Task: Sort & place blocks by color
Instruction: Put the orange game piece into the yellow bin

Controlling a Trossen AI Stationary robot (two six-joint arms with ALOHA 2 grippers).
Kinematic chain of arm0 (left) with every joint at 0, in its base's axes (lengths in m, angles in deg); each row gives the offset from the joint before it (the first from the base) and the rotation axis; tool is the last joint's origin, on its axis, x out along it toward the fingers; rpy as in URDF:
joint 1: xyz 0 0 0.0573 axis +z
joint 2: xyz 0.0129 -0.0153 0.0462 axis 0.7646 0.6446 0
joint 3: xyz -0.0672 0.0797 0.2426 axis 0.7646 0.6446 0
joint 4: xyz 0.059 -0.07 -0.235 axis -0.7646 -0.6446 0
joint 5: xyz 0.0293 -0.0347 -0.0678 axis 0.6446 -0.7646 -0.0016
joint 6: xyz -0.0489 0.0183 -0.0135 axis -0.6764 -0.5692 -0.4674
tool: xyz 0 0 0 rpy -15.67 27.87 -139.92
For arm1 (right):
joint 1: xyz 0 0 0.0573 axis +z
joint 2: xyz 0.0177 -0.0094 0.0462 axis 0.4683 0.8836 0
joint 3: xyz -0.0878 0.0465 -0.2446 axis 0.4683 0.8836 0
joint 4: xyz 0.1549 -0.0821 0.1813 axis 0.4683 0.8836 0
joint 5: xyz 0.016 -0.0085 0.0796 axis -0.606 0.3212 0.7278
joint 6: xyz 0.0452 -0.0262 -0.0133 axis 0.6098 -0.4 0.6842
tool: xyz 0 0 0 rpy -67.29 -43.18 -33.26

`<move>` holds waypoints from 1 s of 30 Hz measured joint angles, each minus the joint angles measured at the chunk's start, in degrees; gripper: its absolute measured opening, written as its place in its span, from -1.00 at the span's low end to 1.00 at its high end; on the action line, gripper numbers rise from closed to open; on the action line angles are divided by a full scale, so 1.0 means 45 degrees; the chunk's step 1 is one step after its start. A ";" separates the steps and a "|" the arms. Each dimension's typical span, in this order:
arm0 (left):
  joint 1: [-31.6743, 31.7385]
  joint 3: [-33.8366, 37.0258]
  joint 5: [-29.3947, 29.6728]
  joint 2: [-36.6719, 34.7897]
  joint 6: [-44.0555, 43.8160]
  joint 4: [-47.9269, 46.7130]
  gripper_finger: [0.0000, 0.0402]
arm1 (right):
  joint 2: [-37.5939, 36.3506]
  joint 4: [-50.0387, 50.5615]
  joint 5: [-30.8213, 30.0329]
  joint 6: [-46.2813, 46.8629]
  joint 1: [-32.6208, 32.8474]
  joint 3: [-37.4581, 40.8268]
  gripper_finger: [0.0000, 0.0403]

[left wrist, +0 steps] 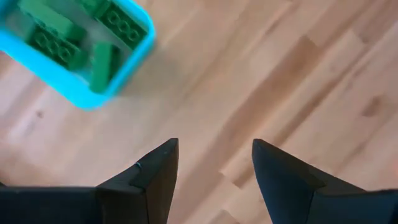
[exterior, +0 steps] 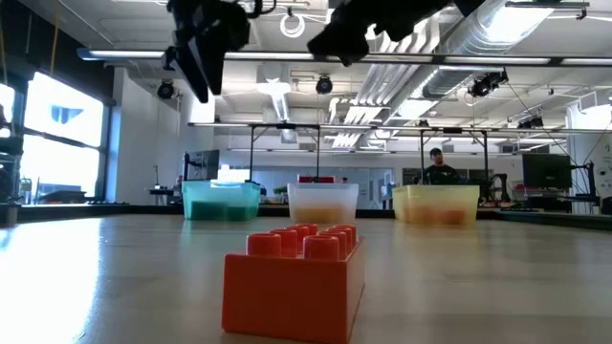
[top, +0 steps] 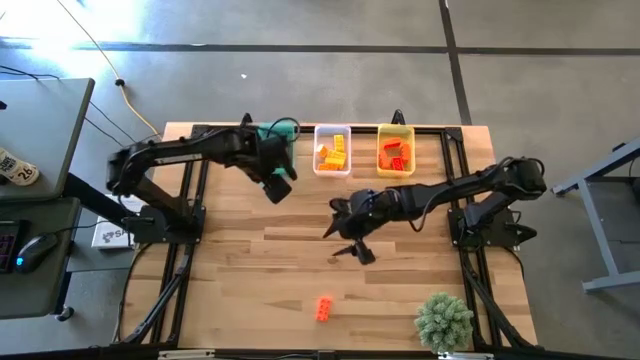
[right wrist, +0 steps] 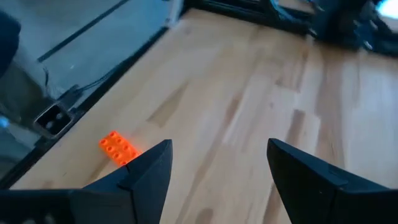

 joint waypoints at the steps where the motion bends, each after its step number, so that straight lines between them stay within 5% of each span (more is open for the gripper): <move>1: -0.0246 0.0000 -0.0019 -0.0111 -0.0433 -0.0089 -0.05 | 0.0000 -0.0096 0.0044 -0.0349 0.0112 0.0000 0.24; 13: -0.2963 0.0000 -0.0093 -0.0635 -0.3738 -0.0106 -0.05 | 0.0180 -0.2034 0.0430 -0.4004 0.1251 0.0000 0.24; 30: -0.4388 0.0005 0.0333 -0.0557 -0.6746 -0.0052 -0.05 | 0.2579 -0.4529 0.2287 -0.3832 0.2288 0.0000 0.24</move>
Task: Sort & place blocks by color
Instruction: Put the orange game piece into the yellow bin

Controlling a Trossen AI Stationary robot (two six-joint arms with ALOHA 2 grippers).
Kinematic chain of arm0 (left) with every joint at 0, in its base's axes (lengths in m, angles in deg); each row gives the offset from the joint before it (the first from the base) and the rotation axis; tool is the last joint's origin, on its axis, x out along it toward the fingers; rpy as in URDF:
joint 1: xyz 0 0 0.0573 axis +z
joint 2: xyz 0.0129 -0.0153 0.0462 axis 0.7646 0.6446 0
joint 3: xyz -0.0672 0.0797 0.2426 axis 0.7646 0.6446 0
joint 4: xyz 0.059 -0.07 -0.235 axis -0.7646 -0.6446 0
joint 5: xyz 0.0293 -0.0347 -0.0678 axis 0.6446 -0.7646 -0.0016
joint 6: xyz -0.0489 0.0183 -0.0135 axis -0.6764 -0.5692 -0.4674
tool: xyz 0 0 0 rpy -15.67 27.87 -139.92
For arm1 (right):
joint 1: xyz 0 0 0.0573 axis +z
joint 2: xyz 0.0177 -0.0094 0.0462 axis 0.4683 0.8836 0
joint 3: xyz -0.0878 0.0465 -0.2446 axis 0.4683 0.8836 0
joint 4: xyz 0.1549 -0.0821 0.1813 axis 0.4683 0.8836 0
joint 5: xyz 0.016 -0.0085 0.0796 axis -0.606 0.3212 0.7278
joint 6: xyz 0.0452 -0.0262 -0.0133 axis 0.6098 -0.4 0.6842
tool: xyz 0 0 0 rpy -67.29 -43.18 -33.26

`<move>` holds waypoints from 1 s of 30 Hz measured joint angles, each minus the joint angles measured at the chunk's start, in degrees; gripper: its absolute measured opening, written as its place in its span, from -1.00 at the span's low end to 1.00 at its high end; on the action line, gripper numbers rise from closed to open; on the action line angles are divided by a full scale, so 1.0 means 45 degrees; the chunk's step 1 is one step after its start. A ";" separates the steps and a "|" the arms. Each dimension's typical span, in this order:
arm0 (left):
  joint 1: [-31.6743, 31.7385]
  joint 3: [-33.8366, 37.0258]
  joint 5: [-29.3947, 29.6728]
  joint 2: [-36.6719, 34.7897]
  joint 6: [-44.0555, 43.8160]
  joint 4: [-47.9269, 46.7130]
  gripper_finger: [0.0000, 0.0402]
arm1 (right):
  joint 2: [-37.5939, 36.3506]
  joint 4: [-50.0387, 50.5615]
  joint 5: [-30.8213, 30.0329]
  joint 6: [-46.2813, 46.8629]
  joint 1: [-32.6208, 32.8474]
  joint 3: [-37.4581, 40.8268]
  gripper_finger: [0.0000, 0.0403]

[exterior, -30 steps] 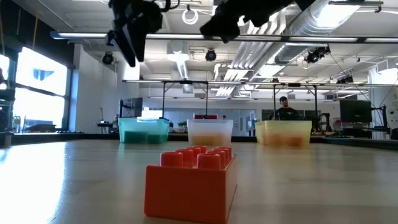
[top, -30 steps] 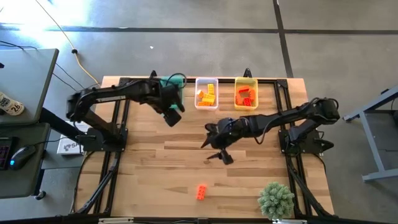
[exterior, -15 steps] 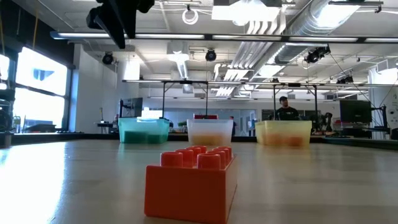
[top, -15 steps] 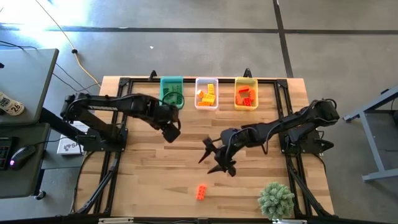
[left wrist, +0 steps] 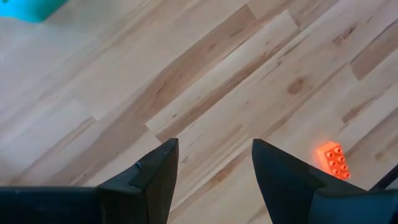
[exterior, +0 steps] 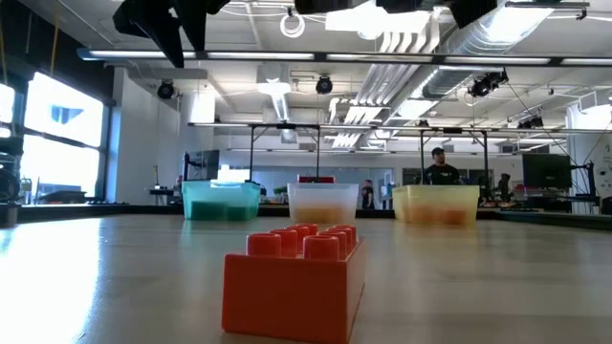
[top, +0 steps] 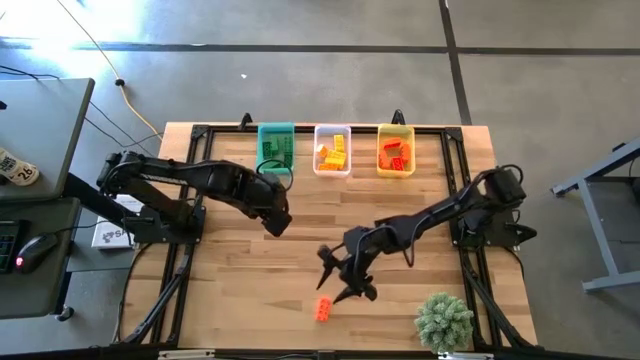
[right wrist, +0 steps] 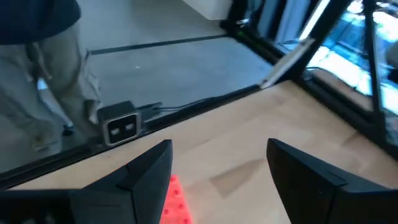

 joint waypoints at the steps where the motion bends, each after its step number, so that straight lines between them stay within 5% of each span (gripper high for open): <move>1: -0.0025 0.0000 0.0042 0.0003 -0.0092 0.0004 -0.05 | 0.0188 -0.0065 0.0101 0.0000 0.0066 0.0000 0.24; 30: -0.0226 0.0000 0.0219 0.0005 -0.1424 0.0091 -0.05 | 0.3987 -0.1843 0.0498 -0.0335 0.0264 -0.0277 0.24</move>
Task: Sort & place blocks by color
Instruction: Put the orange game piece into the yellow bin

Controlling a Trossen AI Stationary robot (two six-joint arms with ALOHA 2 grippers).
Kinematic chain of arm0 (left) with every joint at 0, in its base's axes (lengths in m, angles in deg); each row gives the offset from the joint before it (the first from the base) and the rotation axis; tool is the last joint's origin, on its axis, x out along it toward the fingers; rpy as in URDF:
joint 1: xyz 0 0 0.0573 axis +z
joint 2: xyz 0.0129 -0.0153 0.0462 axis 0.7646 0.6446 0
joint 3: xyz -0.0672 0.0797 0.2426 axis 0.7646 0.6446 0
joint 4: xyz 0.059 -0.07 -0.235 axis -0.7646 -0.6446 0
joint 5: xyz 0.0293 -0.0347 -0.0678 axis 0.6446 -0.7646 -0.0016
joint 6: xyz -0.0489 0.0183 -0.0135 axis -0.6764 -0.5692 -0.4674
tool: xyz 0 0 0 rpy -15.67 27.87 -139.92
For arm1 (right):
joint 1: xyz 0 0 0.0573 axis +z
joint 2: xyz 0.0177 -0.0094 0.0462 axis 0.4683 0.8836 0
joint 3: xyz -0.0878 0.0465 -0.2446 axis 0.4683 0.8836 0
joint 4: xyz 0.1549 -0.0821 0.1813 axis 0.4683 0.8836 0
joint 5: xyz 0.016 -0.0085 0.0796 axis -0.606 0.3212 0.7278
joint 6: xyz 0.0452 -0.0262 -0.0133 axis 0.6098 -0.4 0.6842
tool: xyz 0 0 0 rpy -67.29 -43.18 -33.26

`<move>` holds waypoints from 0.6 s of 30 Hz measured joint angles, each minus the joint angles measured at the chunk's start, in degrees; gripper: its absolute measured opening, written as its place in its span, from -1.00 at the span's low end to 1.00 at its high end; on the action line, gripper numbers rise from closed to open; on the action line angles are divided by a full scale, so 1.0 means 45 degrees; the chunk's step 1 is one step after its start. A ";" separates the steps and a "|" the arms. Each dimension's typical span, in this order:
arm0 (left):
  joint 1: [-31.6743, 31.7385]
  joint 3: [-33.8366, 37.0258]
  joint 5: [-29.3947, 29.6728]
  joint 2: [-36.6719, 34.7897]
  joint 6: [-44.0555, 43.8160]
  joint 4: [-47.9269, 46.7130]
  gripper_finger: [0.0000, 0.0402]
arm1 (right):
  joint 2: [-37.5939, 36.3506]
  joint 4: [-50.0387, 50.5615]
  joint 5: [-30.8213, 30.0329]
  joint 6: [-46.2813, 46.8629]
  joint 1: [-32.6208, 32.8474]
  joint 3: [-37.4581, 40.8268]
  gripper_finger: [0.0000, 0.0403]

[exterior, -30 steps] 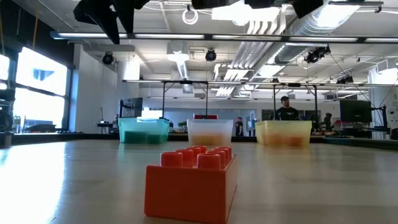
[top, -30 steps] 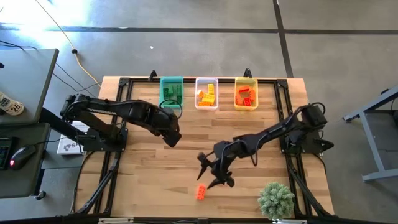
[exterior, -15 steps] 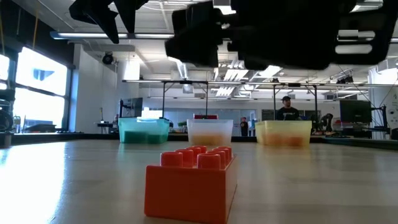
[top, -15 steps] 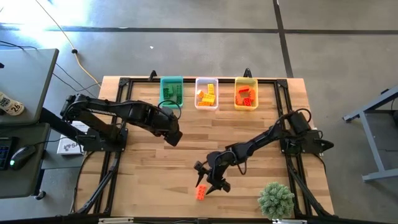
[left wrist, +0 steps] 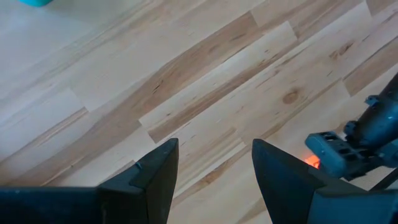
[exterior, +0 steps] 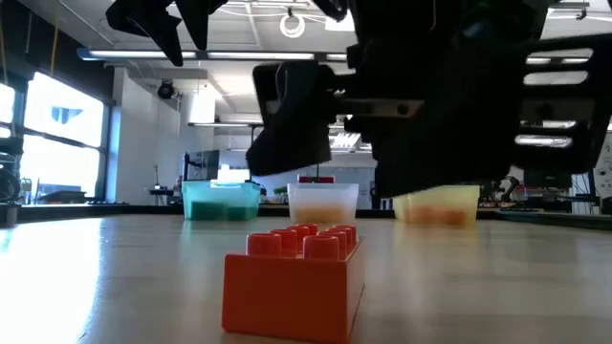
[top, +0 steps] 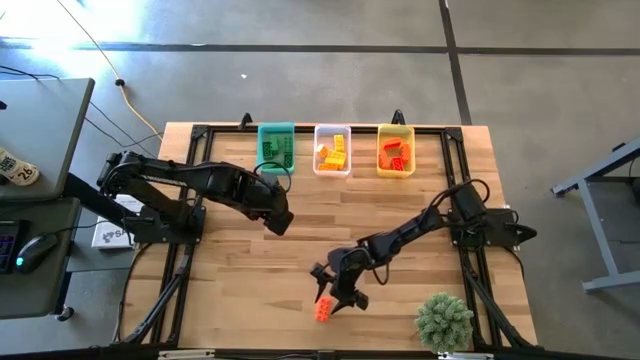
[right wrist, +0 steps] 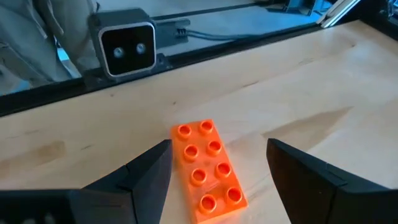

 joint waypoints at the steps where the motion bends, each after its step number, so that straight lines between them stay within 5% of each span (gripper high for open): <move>1: 0.0000 -0.0002 0.0000 0.0000 0.0000 0.0000 -0.05 | 0.0140 0.0012 0.0004 0.0001 0.0000 -0.0131 0.24; 18: 0.0000 -0.0003 0.0249 0.0010 0.0044 0.0039 -0.05 | 0.0667 0.1853 -0.0472 0.0238 0.0000 -0.0942 0.24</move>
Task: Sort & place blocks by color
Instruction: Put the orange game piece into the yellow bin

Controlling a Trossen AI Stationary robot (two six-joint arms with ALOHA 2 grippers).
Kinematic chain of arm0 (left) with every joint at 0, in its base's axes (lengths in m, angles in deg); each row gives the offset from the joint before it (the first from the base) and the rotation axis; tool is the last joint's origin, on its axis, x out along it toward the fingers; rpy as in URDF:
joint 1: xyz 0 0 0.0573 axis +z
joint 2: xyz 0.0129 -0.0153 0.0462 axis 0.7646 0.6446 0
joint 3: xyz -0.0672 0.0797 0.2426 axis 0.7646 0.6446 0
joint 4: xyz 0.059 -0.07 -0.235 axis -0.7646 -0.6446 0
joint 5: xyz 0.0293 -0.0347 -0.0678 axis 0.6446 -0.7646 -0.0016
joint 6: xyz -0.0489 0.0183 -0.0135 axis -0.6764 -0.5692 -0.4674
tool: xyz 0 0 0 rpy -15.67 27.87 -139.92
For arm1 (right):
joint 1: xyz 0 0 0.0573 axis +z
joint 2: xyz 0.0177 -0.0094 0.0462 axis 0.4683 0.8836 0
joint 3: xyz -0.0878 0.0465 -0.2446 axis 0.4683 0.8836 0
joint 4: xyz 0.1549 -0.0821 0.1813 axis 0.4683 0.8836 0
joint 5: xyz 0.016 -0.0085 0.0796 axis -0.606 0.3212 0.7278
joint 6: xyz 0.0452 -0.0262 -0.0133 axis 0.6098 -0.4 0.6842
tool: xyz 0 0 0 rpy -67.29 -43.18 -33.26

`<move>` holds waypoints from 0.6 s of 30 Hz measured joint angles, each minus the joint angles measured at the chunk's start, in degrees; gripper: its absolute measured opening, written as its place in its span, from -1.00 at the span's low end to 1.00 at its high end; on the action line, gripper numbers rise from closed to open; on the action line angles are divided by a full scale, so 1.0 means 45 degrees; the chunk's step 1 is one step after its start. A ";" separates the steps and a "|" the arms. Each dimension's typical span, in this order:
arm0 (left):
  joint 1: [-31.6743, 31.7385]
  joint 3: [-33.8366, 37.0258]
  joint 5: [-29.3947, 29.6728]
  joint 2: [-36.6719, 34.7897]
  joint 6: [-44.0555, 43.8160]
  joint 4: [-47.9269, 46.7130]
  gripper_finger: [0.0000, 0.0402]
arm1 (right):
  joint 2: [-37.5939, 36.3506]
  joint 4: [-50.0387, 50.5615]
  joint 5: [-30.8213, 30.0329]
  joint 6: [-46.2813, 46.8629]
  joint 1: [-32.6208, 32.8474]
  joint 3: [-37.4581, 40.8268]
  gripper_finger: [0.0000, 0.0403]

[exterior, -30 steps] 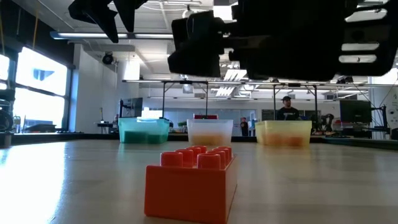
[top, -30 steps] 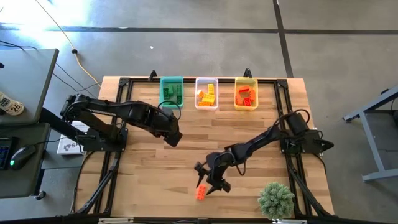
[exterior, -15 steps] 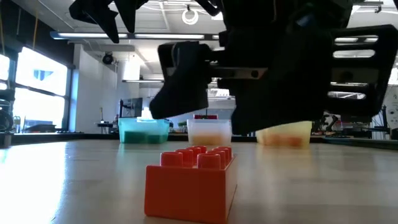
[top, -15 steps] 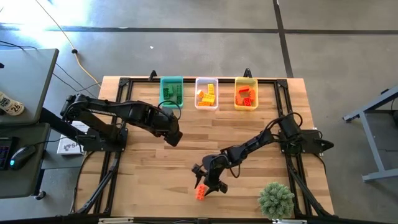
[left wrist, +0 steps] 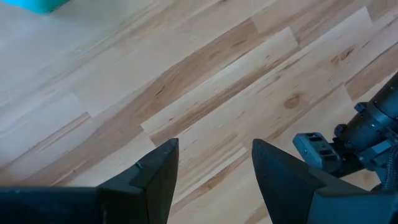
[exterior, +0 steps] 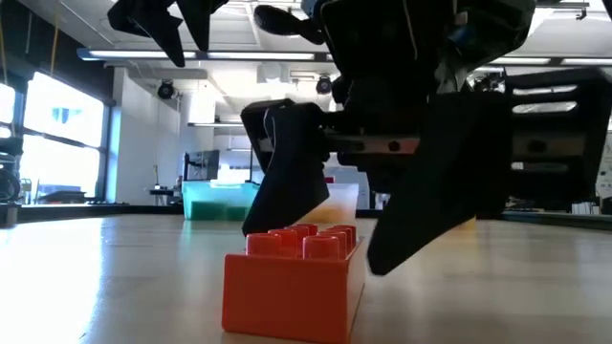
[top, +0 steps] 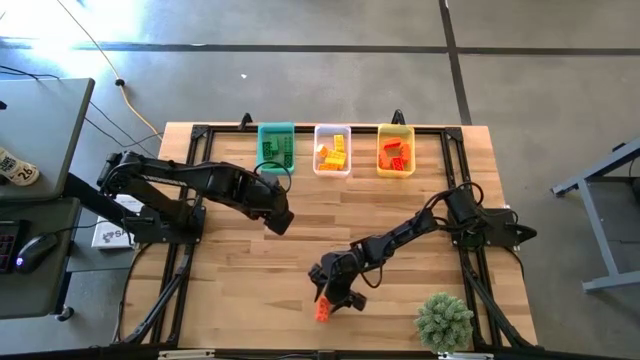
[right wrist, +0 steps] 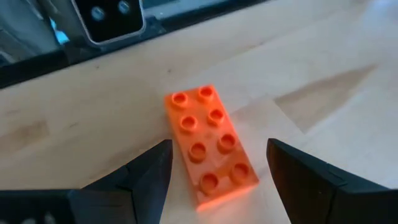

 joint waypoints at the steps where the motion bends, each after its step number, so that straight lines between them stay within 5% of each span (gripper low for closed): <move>1: 0.0000 0.0002 0.0052 0.0000 0.0000 0.0000 -0.05 | 0.0000 0.0066 -0.0073 0.0000 -0.0001 0.0000 0.24; 18: 0.0005 -0.0001 0.0504 0.0000 0.0771 0.0000 -0.04 | -0.0010 0.1064 -0.0006 0.0525 0.0087 -0.0010 -0.36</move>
